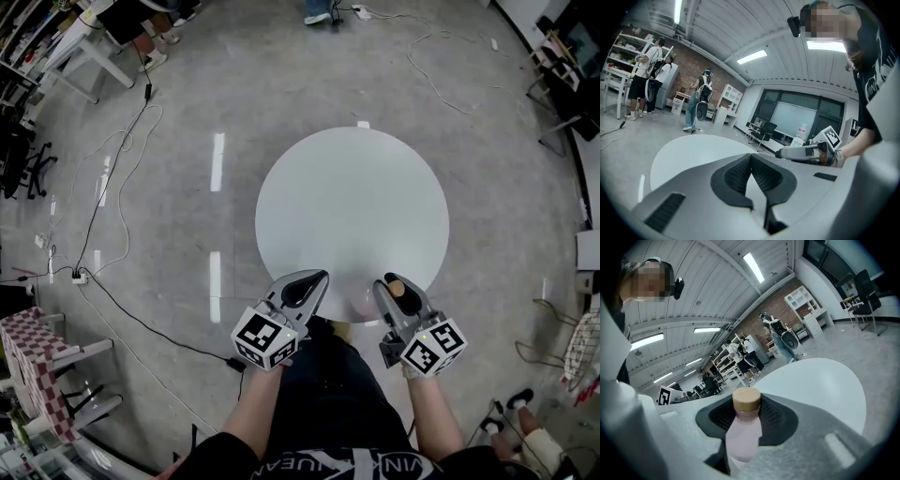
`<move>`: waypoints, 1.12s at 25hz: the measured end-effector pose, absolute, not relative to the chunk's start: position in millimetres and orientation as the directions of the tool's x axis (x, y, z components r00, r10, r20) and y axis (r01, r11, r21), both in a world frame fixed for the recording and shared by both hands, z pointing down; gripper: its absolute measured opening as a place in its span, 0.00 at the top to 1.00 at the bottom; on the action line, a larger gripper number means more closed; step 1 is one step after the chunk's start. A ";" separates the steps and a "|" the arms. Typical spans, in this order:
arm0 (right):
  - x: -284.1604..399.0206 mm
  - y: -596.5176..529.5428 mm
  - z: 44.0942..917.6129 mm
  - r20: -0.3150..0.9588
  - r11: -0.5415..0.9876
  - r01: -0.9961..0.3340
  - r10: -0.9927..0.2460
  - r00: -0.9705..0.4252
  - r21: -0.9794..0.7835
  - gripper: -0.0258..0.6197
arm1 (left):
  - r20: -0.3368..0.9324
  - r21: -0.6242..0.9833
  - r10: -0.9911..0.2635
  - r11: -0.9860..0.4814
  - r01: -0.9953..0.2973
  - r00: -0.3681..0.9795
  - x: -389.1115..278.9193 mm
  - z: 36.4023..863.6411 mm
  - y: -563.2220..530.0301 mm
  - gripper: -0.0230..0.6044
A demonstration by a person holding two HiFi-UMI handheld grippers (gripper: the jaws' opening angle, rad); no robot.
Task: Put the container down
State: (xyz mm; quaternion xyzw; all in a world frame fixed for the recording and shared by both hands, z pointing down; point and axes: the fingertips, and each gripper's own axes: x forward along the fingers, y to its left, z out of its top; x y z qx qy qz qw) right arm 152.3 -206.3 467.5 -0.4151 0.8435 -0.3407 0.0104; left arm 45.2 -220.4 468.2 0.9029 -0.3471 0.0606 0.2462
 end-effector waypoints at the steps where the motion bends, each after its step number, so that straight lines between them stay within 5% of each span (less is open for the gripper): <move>1: 150.5 -208.8 468.5 0.267 0.420 -0.695 -0.709 -0.653 -0.583 0.77 | 0.282 0.401 -0.595 -0.640 -0.656 0.753 43.4 468.9 -222.8 0.94; 28: 103.2 -286.8 499.2 0.341 0.465 -0.750 -0.688 -0.640 -0.470 0.76 | 0.319 0.419 -0.537 -0.658 -0.625 0.780 21.3 513.2 -284.9 0.94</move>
